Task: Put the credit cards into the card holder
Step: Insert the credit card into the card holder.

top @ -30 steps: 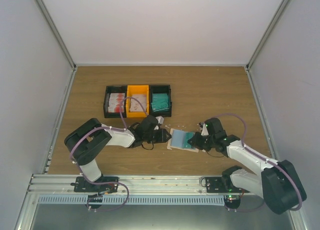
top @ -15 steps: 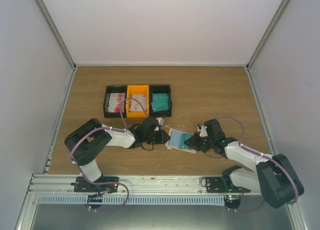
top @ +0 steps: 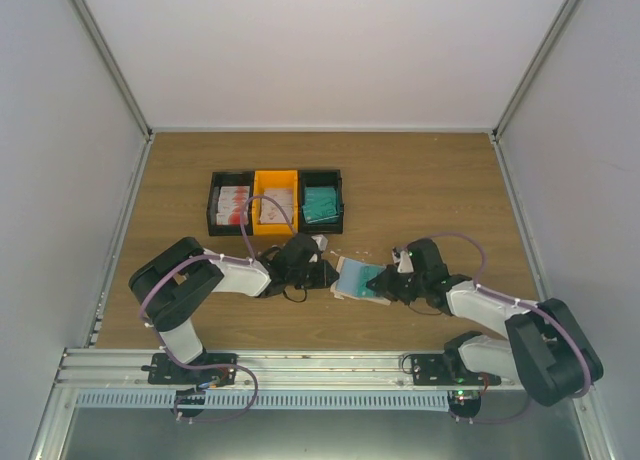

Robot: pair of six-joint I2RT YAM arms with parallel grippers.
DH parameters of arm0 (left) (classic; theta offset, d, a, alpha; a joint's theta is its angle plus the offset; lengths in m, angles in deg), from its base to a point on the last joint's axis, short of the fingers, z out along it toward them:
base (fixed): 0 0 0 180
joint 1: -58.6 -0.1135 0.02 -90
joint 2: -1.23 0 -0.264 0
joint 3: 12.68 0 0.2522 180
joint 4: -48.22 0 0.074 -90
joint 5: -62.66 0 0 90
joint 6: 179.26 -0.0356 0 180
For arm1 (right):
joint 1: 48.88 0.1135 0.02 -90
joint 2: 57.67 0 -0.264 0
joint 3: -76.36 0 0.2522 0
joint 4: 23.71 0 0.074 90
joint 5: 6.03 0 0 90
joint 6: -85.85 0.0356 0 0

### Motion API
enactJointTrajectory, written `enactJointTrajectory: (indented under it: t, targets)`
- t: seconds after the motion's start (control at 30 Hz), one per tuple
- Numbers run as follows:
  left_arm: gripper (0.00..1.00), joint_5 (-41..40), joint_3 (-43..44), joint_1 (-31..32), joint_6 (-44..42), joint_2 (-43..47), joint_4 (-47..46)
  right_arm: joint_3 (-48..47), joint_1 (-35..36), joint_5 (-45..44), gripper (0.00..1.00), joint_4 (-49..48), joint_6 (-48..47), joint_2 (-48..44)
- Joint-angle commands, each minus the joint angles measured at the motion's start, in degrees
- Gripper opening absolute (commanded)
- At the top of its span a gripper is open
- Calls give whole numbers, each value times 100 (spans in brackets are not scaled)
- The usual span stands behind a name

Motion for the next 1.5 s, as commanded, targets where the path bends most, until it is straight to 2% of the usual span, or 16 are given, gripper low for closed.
enactJointTrajectory:
  t: [0.0, 0.5, 0.97, 1.23, 1.37, 1.47]
  targets:
    - [19, -116, -130, 66, -103, -152, 423, 254, -36, -433, 1, 21, 36, 34]
    - [12, -82, -213, 96, -18, -165, 311, 509, -37, -293, 1, -660, 768, 229]
    - [9, -4, -232, 154, 10, -167, 170, 532, -34, 294, 4, -1124, 251, 742]
    - [9, 137, -181, 163, 29, -197, 113, 379, -37, -45, 8, -778, 76, 576]
    - [10, 163, -177, 164, -5, -182, 86, 294, -32, -606, 21, -86, -10, -159]
    - [10, 244, -163, 163, -39, -195, 4, 191, -37, -764, 31, 386, -127, -348]
